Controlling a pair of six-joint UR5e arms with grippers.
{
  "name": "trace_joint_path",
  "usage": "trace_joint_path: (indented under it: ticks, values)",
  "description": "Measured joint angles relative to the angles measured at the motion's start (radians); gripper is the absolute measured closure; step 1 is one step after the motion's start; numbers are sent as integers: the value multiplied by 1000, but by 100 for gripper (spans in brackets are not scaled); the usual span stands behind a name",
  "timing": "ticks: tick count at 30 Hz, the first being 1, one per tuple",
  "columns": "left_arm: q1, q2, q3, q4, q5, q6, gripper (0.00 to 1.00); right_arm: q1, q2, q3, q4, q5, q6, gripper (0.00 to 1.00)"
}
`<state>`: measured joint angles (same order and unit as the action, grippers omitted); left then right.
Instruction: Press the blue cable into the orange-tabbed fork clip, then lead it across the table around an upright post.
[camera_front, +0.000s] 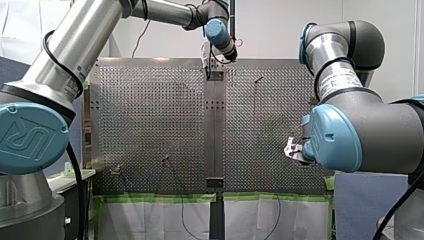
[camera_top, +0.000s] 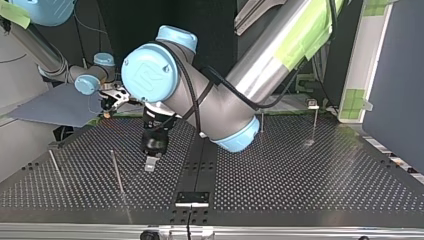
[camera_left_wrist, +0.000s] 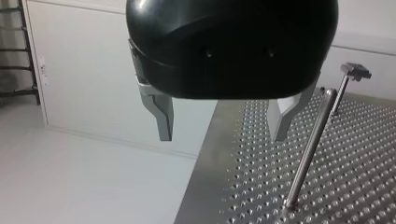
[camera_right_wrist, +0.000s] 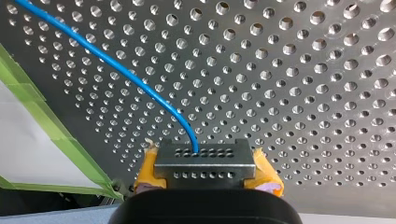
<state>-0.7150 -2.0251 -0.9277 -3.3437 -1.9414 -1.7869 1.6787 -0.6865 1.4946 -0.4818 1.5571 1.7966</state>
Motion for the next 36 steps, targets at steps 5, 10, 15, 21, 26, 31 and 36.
trace_joint_path:
  ticks: [5,10,15,21,26,31,36]
  values:
    - [-1,0,0,-4,8,-1,1,0,0,-1,0,0,0,100]
    - [-2,0,0,-13,12,-3,1,0,0,-1,0,0,0,100]
    - [-3,0,0,-14,13,-4,1,0,0,-1,0,0,0,100]
    - [-3,0,0,-14,17,-5,1,0,0,-1,0,0,0,100]
    - [-4,0,0,-14,26,-9,1,0,0,-1,0,0,0,100]
    - [-5,0,0,-14,39,-14,1,0,0,-1,0,0,0,100]
    - [-6,0,0,-13,50,-20,1,0,0,-1,0,0,0,100]
